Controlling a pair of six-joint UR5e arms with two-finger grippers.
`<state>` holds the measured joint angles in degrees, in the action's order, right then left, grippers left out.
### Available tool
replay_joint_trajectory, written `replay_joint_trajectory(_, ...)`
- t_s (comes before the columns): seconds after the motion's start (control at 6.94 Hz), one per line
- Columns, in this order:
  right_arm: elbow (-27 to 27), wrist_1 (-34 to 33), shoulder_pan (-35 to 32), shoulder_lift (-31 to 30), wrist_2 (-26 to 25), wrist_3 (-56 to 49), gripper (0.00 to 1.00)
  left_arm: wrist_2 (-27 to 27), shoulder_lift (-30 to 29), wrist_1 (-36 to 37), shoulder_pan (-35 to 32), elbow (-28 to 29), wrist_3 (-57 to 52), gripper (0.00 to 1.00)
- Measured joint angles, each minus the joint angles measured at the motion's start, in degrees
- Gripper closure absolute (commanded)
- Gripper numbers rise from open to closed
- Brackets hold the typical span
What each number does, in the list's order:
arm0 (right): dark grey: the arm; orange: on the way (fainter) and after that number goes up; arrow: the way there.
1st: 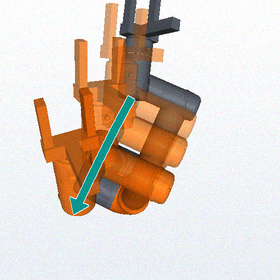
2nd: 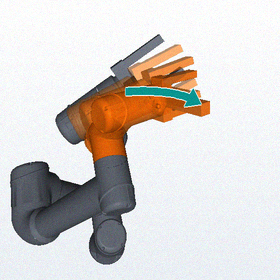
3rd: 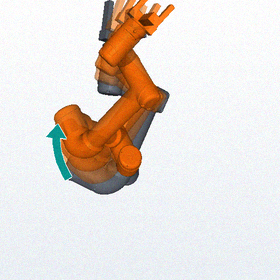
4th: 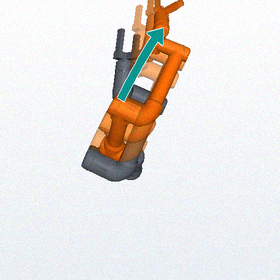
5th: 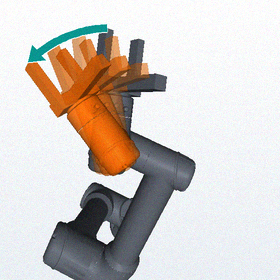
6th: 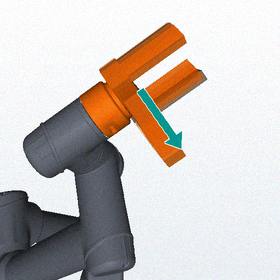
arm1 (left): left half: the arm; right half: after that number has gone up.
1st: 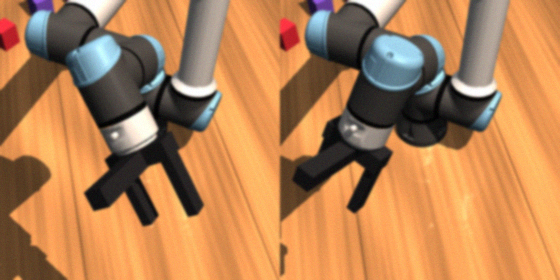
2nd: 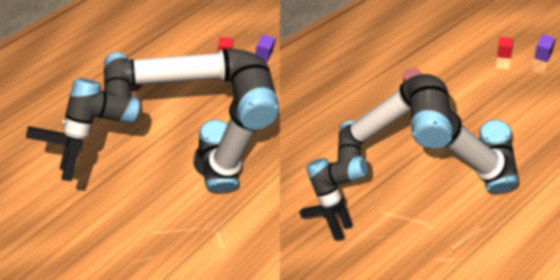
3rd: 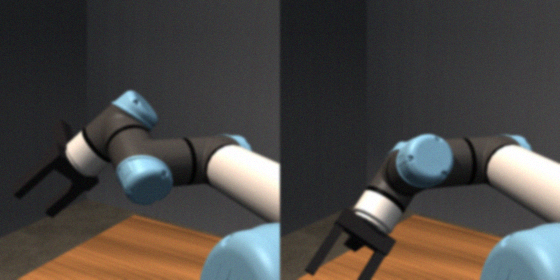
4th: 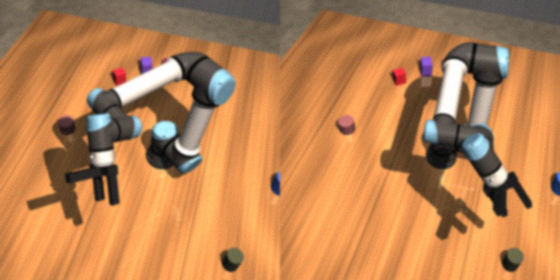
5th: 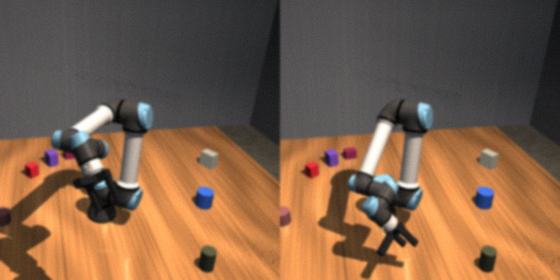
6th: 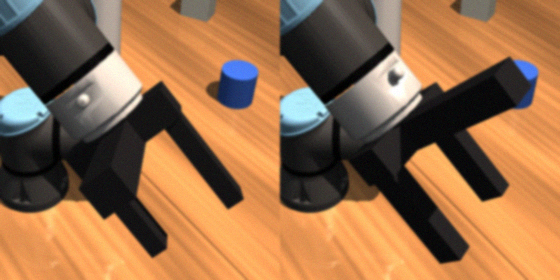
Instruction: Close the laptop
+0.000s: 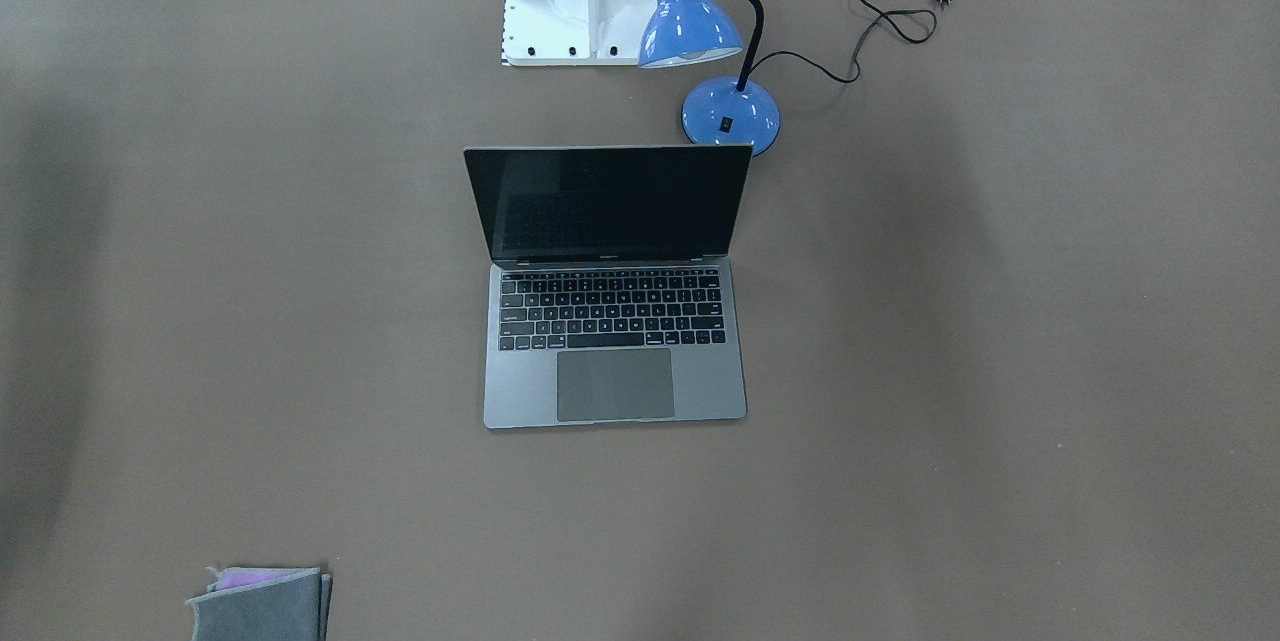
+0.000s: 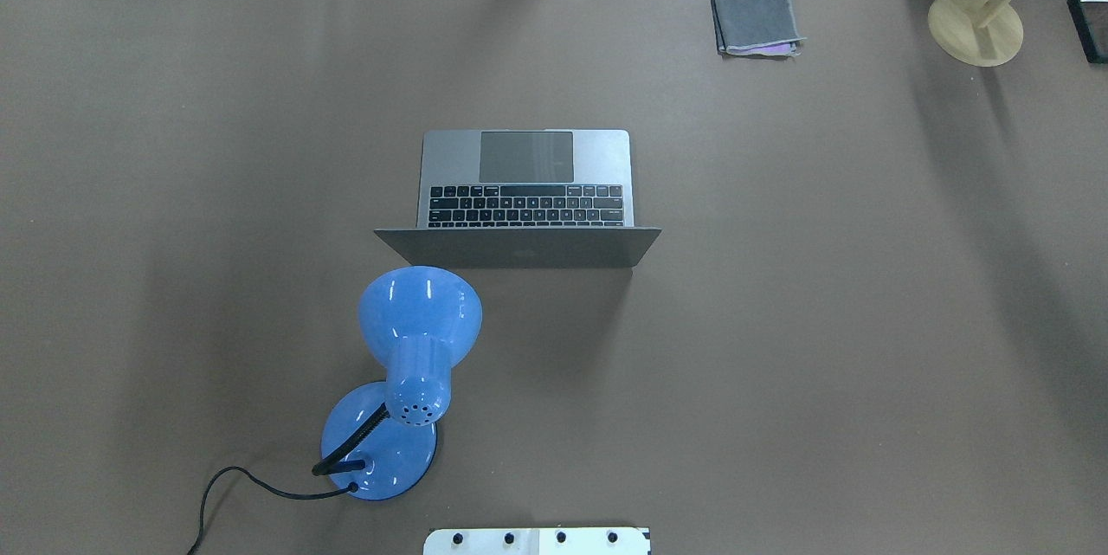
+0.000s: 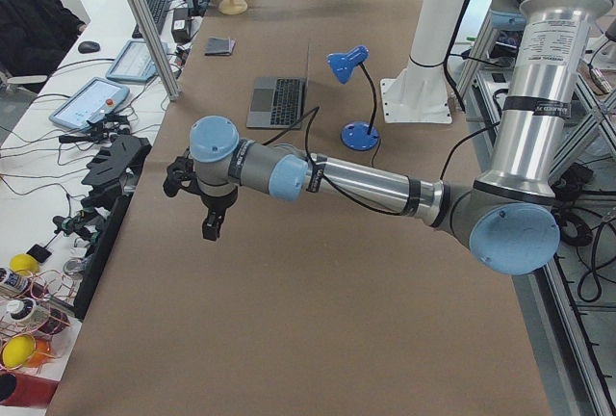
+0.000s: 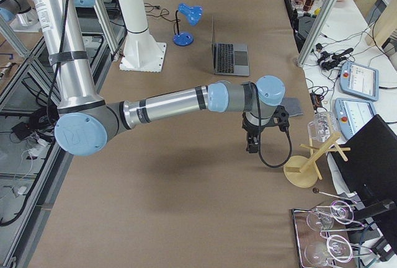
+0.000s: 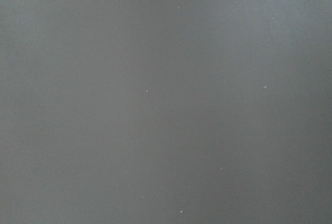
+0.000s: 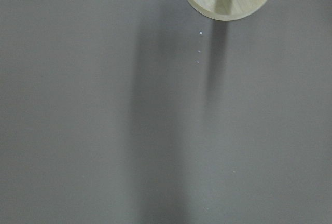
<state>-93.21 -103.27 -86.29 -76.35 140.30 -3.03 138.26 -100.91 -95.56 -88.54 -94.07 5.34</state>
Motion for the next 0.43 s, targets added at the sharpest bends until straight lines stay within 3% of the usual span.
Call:
replay_joint_trajectory(0.29, -0.59, 0.13, 4.93, 4.64, 2.61, 8.06, 0.0, 0.36, -3.28, -0.09, 2.87, -1.31, 2.75, 0.01)
replay_joint_trajectory(0.43, -1.31, 0.2, 8.1, 7.17, 4.07, 14.58, 0.0, 0.71, -5.27, -0.42, 5.28, -1.88, 9.57, 0.01)
